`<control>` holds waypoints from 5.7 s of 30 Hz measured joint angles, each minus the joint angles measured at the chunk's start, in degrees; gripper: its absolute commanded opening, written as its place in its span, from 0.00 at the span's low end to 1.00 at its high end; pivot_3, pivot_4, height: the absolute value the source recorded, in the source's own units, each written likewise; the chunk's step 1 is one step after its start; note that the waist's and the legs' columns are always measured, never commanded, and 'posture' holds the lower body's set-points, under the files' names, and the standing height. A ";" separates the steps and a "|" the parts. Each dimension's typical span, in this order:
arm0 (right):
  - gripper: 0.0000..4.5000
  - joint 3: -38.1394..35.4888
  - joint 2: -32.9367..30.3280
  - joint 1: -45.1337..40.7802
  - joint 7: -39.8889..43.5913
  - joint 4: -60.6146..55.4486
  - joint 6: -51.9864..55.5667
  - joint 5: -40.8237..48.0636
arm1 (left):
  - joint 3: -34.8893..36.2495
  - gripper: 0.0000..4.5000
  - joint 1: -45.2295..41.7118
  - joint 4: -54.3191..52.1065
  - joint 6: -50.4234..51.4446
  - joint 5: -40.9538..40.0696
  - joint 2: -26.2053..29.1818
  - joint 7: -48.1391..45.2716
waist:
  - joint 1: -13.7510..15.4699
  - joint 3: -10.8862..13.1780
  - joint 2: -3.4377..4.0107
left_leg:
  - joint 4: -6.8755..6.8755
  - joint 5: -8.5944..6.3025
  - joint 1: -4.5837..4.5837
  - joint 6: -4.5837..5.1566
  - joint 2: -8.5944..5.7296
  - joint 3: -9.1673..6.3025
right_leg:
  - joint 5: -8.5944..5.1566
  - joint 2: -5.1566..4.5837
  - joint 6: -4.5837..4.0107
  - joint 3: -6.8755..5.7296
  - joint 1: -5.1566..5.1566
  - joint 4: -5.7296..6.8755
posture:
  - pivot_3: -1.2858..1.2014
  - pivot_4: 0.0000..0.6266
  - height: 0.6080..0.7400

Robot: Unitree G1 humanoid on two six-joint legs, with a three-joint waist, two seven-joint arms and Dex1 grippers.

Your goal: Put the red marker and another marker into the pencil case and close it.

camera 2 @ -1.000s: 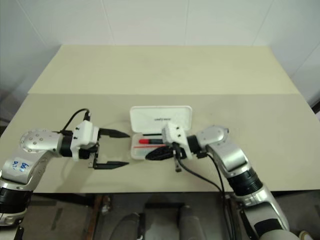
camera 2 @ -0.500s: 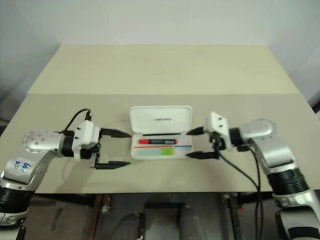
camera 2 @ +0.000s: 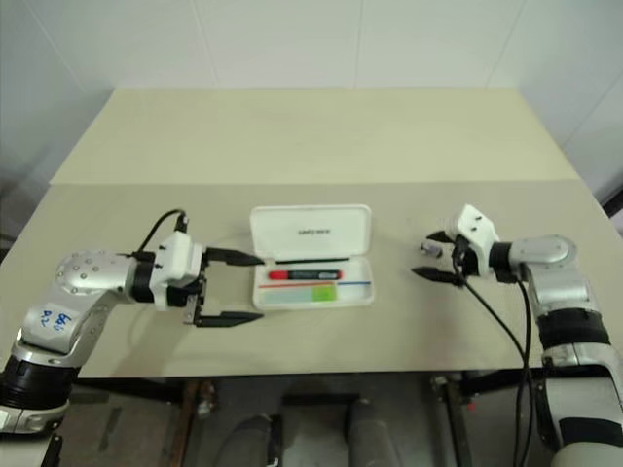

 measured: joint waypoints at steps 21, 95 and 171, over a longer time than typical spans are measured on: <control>0.08 -0.24 2.75 -4.98 6.27 11.13 -2.29 -1.56 | -0.04 1.00 -0.45 -0.16 0.32 0.36 0.01 0.45 | -1.03 0.00 0.00 | 0.11 0.01 0.09 -0.01 -0.02 0.06 | 0.11 0.01 0.19 0.13 0.10 0.06 | 0.52 0.24 1.00; 1.00 -13.30 -1.82 25.26 1.32 -62.33 26.74 23.29 | 6.77 0.24 4.43 0.25 0.37 -0.77 0.50 1.76 | 0.40 0.00 -0.08 | 0.08 -0.02 0.04 -0.02 0.01 0.16 | -0.07 0.00 -0.13 0.14 0.05 -0.18 | 0.52 0.24 1.00; 1.00 -11.09 -1.83 27.98 -12.55 -70.13 26.81 23.41 | -10.46 0.00 -8.94 15.67 -1.16 11.76 -9.20 -2.37 | 0.70 0.03 -0.30 | 0.06 -0.10 -0.13 0.01 -0.01 0.14 | 0.51 0.00 0.83 0.14 0.09 -0.58 | 0.52 0.24 1.00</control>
